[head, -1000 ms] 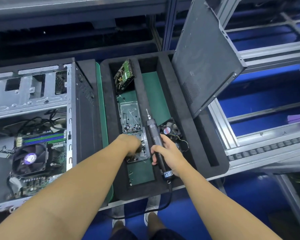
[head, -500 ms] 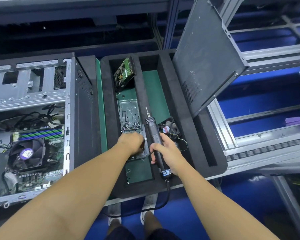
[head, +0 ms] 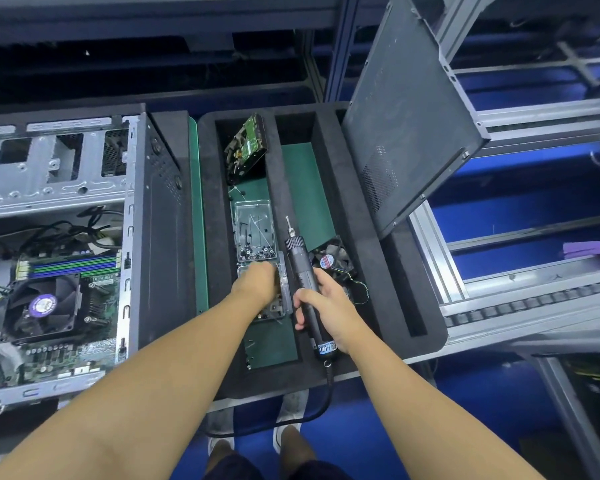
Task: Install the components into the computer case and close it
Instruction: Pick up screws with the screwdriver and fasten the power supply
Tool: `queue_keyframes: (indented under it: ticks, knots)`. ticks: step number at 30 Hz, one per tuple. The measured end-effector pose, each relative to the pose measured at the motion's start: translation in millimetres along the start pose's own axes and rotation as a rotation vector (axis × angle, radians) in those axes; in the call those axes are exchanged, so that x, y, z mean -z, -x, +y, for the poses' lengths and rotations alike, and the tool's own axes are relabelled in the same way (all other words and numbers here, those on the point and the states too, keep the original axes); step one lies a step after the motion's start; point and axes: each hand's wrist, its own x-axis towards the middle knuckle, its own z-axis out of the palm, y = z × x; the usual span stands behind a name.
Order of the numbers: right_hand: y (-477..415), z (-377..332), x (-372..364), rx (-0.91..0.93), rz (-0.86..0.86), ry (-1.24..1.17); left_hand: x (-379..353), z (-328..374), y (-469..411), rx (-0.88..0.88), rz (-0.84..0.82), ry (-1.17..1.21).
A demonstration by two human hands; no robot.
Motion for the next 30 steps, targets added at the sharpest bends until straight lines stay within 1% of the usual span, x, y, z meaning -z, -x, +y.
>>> queue_keyframes:
  ticks: [1, 3, 4, 5, 6, 9, 12, 16, 20, 23, 28, 30]
  knots:
    - [0, -1, 0, -0.003, -0.004, 0.0, 8, -1, -4, 0.075, 0.023, 0.271]
    - [2, -3, 0, -0.009, -0.017, -0.003, 29, 1, -6, 0.274, 0.022, 1.027]
    - [2, -4, 0, -0.012, -0.026, 0.001, 39, 0, -5, 0.32, 0.018, 1.354]
    - [2, -6, 0, -0.014, -0.038, 0.011, 47, -1, -4, 0.309, 0.032, 1.535]
    - [3, -6, 0, -0.017, -0.047, 0.025, 53, -1, -3, 0.278, 0.044, 1.624]
    - [4, -8, -2, -0.035, -0.057, 0.082, 56, -2, 2, 0.195, 0.052, 1.719]
    - [7, -12, -5, -0.031, -0.072, 0.14, 48, -4, 2, 0.243, 0.059, 1.649]
    - [9, -14, -8, -0.047, -0.047, 0.143, 41, -7, -2, 0.286, 0.037, 1.61]
    - [9, -12, -6, -0.064, -0.037, 0.133, 46, -8, -3, 0.237, 0.097, 1.557]
    - [6, -12, -5, -0.071, -0.054, 0.158, 55, -14, -3, 0.2, 0.131, 1.592]
    - [3, -9, -2, -0.069, -0.099, 0.246, 55, -8, 3, 0.131, 0.014, 1.725]
    - [2, -7, -1, -0.068, -0.103, 0.276, 53, -6, 3, 0.101, 0.0, 1.744]
